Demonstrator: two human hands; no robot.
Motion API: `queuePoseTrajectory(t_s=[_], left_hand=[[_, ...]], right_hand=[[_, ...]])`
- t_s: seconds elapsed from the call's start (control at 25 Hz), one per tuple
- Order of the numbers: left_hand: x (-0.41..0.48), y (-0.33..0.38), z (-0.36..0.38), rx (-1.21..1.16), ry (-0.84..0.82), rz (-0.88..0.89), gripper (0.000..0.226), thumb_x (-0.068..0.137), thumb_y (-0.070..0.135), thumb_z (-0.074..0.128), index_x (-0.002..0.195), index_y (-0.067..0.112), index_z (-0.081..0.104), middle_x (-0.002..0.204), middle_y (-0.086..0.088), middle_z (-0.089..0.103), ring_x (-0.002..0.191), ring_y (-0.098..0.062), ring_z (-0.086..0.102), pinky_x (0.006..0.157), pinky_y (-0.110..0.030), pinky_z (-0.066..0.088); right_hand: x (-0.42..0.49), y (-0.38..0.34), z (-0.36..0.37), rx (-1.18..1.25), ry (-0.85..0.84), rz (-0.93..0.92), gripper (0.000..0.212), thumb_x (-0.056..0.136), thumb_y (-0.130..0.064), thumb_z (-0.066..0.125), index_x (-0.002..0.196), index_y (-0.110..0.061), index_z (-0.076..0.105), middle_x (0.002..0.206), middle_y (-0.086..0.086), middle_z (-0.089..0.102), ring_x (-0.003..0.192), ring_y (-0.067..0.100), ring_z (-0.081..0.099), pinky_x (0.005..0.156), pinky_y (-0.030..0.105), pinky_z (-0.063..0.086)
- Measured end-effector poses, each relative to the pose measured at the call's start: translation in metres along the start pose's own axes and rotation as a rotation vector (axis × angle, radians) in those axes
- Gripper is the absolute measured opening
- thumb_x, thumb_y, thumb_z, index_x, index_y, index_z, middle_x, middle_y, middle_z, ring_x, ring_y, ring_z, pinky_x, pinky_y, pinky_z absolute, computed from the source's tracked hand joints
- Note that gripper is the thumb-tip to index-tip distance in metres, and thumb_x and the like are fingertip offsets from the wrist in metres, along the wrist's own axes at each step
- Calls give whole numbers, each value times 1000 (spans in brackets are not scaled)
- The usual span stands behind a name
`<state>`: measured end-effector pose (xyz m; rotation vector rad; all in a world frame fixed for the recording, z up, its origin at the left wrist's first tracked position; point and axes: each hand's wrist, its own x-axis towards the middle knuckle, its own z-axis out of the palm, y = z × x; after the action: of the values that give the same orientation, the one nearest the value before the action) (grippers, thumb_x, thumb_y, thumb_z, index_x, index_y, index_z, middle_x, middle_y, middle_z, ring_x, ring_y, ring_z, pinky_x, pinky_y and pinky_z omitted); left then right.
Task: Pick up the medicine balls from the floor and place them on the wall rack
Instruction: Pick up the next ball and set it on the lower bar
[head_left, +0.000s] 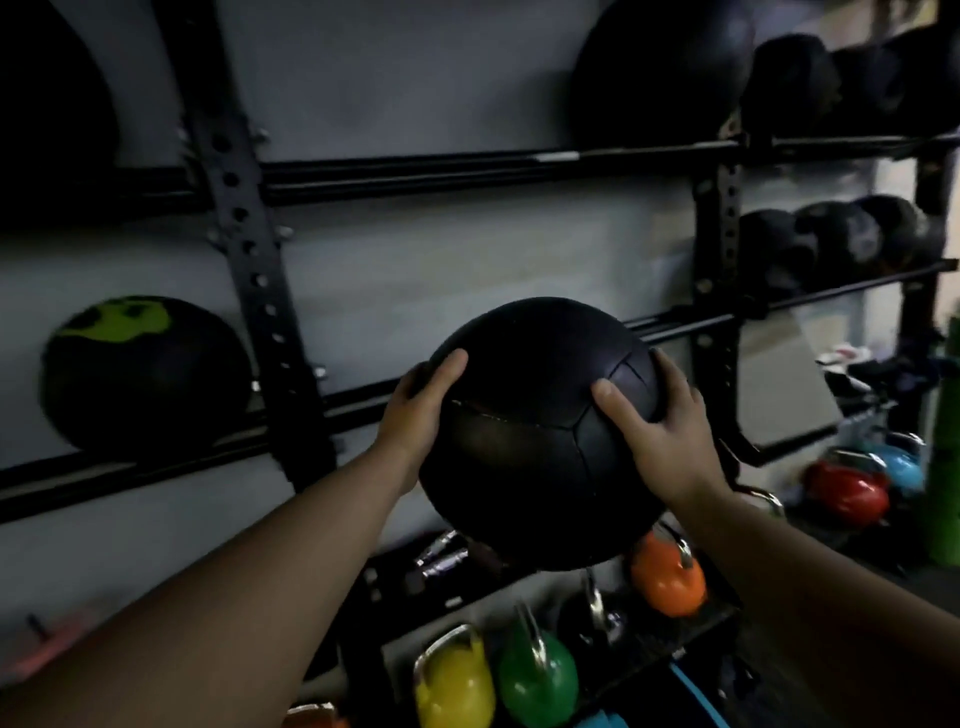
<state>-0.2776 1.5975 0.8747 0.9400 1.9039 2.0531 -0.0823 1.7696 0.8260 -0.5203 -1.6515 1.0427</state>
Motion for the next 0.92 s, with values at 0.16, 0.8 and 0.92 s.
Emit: queuePoseTrajectory(t_s=[0.16, 0.8, 0.92], left_hand=[[46, 36, -69, 48, 7, 66, 95, 59, 83, 75, 137, 29, 72, 129, 0, 78, 118, -24, 74, 105, -47, 58], [209, 32, -127, 863, 217, 552, 135, 54, 100, 66, 168, 38, 30, 174, -1, 28, 161, -29, 23, 129, -61, 25], [224, 20, -123, 1290, 108, 732, 143, 52, 105, 64, 171, 42, 19, 182, 5, 11, 167, -31, 7, 130, -66, 12]], right_hand=[[36, -30, 83, 80, -36, -42, 130, 48, -102, 62, 157, -35, 40, 150, 2, 49, 134, 18, 52, 110, 36, 43], [269, -25, 285, 394, -268, 70, 72, 59, -84, 76, 115, -39, 62, 114, -5, 72, 85, 11, 74, 72, 33, 58], [318, -4, 326, 389, -266, 61, 56, 67, -77, 75, 101, -33, 67, 94, -4, 75, 66, -1, 70, 61, 26, 51]])
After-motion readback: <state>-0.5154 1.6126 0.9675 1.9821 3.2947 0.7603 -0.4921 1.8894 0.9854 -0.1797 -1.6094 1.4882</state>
